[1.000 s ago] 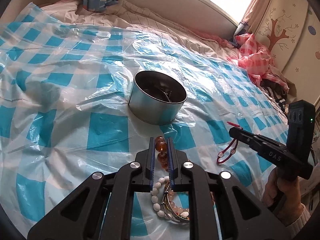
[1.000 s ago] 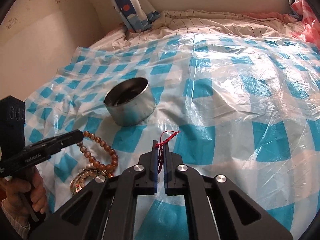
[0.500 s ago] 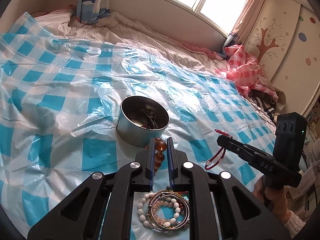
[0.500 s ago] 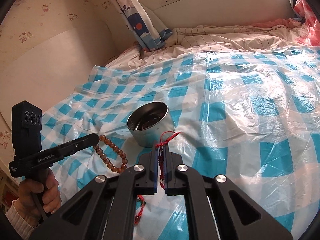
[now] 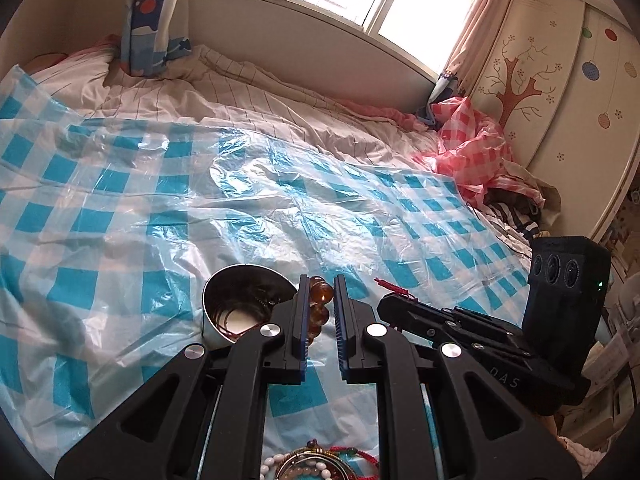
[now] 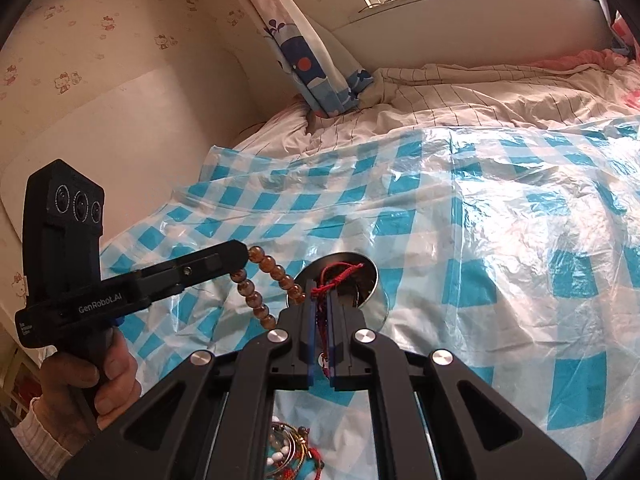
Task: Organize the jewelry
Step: 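Carry both held pieces over the steel tin and open both tools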
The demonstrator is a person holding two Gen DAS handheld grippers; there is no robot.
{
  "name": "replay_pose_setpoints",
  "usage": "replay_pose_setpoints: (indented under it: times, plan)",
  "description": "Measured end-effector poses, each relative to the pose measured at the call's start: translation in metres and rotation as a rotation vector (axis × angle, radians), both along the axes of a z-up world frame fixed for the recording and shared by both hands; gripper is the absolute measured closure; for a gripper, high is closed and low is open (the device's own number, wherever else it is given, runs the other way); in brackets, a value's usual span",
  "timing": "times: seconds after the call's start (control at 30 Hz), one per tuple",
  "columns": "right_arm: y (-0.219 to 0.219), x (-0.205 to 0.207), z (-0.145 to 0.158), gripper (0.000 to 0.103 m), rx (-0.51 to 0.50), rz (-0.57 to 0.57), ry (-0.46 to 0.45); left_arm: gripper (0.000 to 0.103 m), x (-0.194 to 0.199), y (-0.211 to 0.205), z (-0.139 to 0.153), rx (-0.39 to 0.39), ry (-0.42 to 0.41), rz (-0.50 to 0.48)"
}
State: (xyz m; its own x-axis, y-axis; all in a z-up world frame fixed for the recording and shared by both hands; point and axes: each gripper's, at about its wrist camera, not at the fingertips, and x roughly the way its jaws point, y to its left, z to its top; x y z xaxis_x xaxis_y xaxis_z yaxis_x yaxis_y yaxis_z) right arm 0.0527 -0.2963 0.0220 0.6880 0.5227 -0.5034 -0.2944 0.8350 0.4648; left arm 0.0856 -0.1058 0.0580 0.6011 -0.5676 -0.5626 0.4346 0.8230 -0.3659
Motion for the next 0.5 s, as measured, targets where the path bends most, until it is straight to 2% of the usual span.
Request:
replay_pose_setpoints:
  times: [0.2, 0.27, 0.33, 0.37, 0.43, 0.47, 0.5]
  plan:
    - [0.015, 0.031, 0.005, 0.098, 0.009, 0.014, -0.02, 0.093, 0.028, -0.001, -0.013, -0.002, 0.022, 0.017]
    - [0.025, 0.044, 0.0, 0.098, -0.017, 0.024, -0.011, 0.092, 0.042, -0.001, -0.028, 0.047, 0.065, 0.051]
    - [0.042, 0.064, -0.018, 0.097, -0.09, 0.062, 0.073, 0.092, 0.049, 0.0, -0.044, 0.145, 0.102, 0.105]
    - [0.047, 0.069, -0.027, 0.089, -0.137, 0.053, 0.107, 0.092, 0.048, 0.003, -0.05, 0.168, 0.116, 0.117]
    - [0.045, 0.068, -0.036, 0.079, -0.153, 0.028, 0.128, 0.086, 0.041, 0.011, -0.055, 0.191, 0.12, 0.134]
    - [0.04, 0.062, -0.039, 0.079, -0.15, 0.012, 0.131, 0.082, 0.036, 0.015, -0.057, 0.206, 0.117, 0.14]
    - [0.036, 0.054, -0.041, 0.078, -0.147, 0.0, 0.133, 0.074, 0.031, 0.019, -0.059, 0.215, 0.118, 0.145]
